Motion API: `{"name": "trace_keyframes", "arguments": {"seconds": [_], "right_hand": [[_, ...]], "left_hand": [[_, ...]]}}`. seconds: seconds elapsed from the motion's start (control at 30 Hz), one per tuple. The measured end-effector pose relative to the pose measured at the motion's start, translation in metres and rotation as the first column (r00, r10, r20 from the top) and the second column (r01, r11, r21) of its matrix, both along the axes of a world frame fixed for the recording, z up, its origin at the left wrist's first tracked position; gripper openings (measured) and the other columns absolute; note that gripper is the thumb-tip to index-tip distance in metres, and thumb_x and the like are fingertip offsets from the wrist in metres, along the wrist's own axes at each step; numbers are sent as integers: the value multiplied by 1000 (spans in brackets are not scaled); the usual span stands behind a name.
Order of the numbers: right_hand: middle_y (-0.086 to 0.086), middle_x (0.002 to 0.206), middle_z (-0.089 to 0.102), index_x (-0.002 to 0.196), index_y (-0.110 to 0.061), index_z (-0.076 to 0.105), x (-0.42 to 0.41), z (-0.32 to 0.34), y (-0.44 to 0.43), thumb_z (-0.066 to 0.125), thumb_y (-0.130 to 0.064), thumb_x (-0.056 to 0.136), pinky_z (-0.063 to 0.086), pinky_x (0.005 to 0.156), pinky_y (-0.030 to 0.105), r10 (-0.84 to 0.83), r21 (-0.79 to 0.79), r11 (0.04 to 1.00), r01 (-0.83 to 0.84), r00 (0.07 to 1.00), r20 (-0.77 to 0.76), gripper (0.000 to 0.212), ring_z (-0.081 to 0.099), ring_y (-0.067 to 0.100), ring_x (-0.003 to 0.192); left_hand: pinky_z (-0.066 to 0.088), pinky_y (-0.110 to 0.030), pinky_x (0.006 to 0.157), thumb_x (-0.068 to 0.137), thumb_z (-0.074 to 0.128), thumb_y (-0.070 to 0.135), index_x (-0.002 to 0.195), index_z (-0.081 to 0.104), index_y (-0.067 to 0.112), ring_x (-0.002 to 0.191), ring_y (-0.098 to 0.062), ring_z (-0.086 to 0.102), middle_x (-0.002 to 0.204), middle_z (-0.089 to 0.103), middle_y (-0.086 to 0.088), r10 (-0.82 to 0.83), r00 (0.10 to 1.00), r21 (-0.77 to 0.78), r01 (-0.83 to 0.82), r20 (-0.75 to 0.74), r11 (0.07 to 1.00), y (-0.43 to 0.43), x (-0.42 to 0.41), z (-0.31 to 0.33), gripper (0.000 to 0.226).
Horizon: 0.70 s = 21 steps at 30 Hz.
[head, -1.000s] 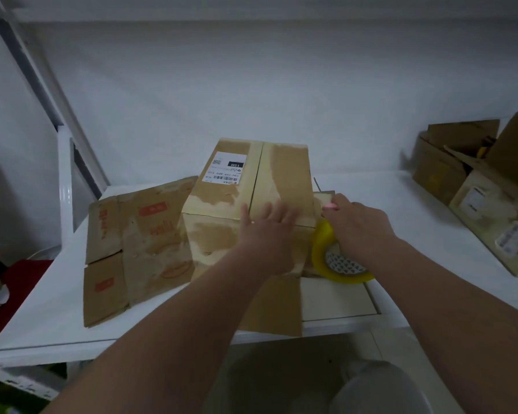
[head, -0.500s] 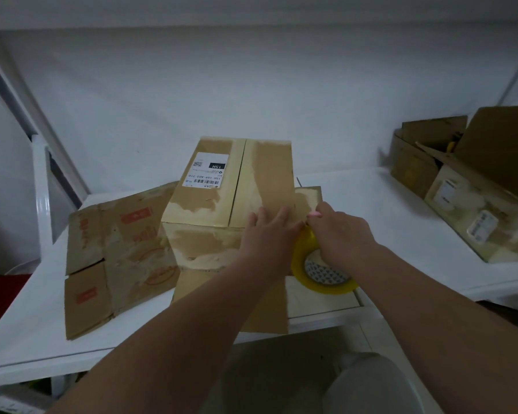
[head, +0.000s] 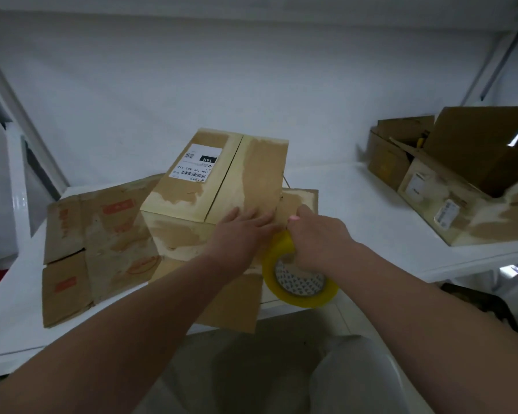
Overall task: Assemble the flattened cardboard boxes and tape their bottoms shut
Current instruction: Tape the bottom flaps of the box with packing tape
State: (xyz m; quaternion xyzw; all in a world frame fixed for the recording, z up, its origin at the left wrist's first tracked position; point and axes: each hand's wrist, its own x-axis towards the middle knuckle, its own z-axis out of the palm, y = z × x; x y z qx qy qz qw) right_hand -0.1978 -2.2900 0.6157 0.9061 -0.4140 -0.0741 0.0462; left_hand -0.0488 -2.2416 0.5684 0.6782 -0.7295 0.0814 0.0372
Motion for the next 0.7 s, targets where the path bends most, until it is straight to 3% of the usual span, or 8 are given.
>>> {"name": "trace_keyframes", "arguments": {"seconds": [0.17, 0.23, 0.33, 0.47, 0.7], "right_hand": [[5, 116, 40, 118, -16, 50, 9, 4, 13, 71, -38, 79, 47, 68, 31, 14, 84, 996, -18, 999, 45, 50, 47, 19, 81], [5, 111, 40, 117, -17, 52, 10, 5, 18, 74, -41, 75, 52, 71, 32, 16, 128, 992, -20, 999, 32, 53, 50, 19, 83], [4, 105, 40, 112, -16, 53, 12, 4, 24, 75, -41, 74, 49, 66, 30, 5, 146, 989, -3, 1000, -7, 50, 50, 18, 78], [5, 111, 50, 118, -18, 56, 12, 5, 20, 73, -39, 75, 52, 69, 30, -17, 143, 990, 14, 1000, 19, 50, 54, 19, 84], [0, 97, 50, 107, -19, 61, -6, 8, 9, 73, -39, 76, 45, 63, 30, -123, 143, 982, 126, 992, -30, 39, 52, 17, 78]], "left_hand": [[24, -33, 114, 96, 52, 20, 141, 43, 35, 140, -12, 33, 151, 35, 15, -180, 983, -26, 179, -24, 983, 14, 24, 4, 49], [23, -31, 114, 98, 48, 23, 142, 41, 35, 140, -12, 32, 151, 34, 15, -220, 975, -3, 220, -7, 975, 19, 30, 7, 46], [15, -31, 117, 102, 41, 23, 147, 25, 42, 144, -7, 19, 155, 18, 20, -179, 983, 64, 176, 41, 982, 25, 35, 6, 51], [13, -36, 117, 101, 43, 13, 149, 6, 43, 145, -6, 11, 158, 8, 19, 19, 998, 25, -21, 58, 999, 23, 38, 0, 68], [-1, -39, 117, 96, 43, 0, 149, 16, 42, 145, -6, 13, 156, 16, 21, -68, 990, 35, 64, 127, 997, -10, 17, 11, 73]]}}
